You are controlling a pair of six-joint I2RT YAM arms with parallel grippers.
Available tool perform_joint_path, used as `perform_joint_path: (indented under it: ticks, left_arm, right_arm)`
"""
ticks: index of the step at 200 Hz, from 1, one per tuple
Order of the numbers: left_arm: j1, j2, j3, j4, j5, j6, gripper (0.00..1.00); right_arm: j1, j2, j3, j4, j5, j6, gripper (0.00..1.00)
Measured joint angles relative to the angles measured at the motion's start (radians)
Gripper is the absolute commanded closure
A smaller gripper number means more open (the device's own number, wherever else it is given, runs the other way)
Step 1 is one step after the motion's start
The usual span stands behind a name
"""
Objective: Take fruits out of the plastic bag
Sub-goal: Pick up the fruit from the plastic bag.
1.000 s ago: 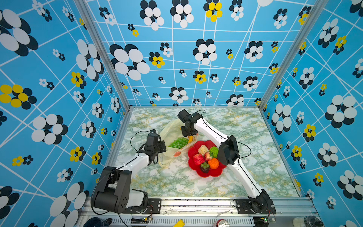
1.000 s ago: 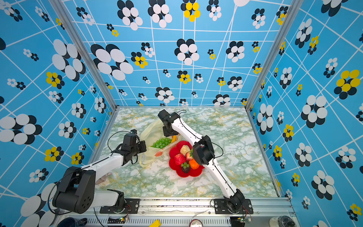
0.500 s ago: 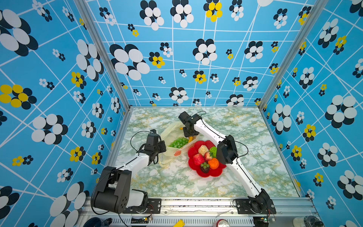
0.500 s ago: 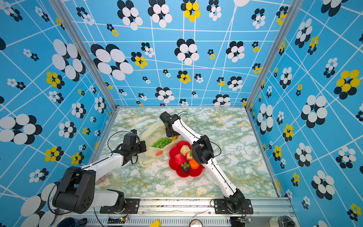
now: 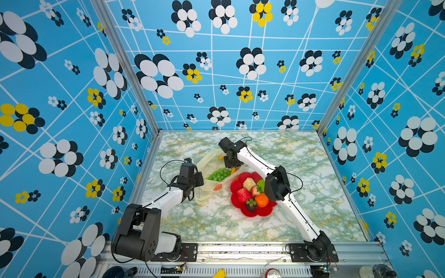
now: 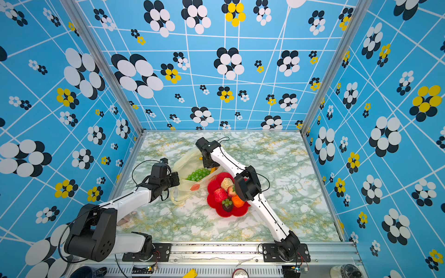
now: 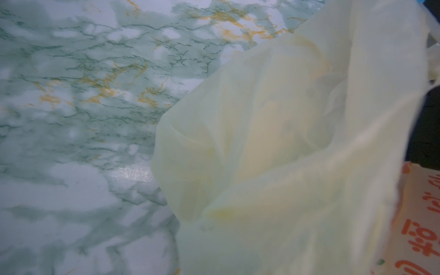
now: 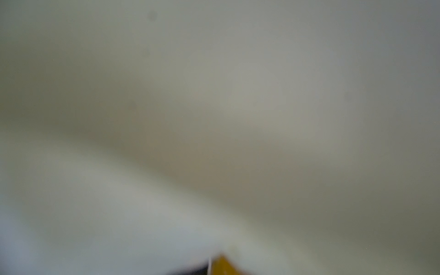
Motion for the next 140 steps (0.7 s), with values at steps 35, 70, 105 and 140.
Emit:
perform_joint_path:
  ticks: [35, 70, 105, 140]
  left_arm:
    - [0.000, 0.002, 0.002, -0.004, -0.018, 0.000, 1.00]
    - [0.009, 0.005, 0.005, -0.017, -0.022, -0.001, 1.00]
    - [0.029, 0.005, 0.005, -0.020, -0.021, -0.004, 1.00]
    - [0.035, 0.005, 0.005, -0.023, -0.018, -0.008, 1.00]
  right_arm:
    - [0.010, -0.006, 0.000, 0.006, -0.029, -0.039, 0.71]
    - [0.056, -0.044, -0.003, 0.010, -0.043, -0.086, 0.69]
    - [0.098, -0.127, -0.051, 0.039, -0.049, -0.135, 0.70]
    - [0.114, -0.201, -0.101, 0.069, -0.048, -0.154, 0.70]
